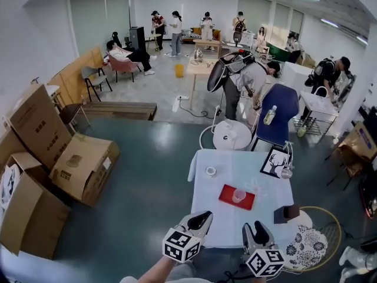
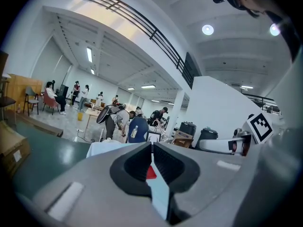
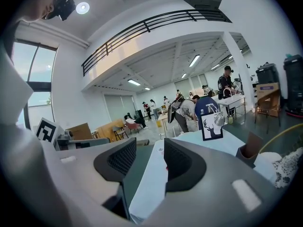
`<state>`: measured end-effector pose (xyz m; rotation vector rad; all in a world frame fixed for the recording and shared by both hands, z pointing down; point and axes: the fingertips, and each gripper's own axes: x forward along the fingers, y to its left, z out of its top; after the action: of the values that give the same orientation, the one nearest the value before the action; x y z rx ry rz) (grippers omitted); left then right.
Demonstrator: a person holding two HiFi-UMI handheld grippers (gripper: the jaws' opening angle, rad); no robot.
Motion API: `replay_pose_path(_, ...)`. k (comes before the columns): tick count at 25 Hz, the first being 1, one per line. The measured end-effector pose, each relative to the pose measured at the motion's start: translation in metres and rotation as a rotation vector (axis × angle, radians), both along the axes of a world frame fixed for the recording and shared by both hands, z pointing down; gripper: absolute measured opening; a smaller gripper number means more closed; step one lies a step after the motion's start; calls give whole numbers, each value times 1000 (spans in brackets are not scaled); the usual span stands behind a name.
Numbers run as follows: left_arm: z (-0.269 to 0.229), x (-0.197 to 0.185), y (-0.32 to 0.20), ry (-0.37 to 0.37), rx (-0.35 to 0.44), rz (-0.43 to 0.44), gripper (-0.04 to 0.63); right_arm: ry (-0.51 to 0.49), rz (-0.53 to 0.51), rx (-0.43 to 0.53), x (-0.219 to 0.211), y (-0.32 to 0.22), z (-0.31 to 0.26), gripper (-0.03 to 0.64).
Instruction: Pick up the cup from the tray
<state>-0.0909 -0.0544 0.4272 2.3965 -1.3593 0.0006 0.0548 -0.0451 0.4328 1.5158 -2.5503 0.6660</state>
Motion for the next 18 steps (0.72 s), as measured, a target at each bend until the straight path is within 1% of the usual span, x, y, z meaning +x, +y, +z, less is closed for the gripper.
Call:
replay_pose_path(5,9,-4,-22,-8,-11,29,2,8,36,-2,0,-16,8,211)
replay_pose_path(9,4,-25,-60,-32,40,-8,2,-5,33,46,-15,-54,8,217)
replay_pose_path(10,3,-27,-64,-29,36,-6,2,-2,36,46,-17,-57,7,221)
replay_pose_path(13,8,-19,-61,-16,-6,36,2,23,67,19,-12,-53,10,236)
replay_pose_path(18,24,-13,-70,-35,-55,77,17,54,71,-6,-12,-62,23,260)
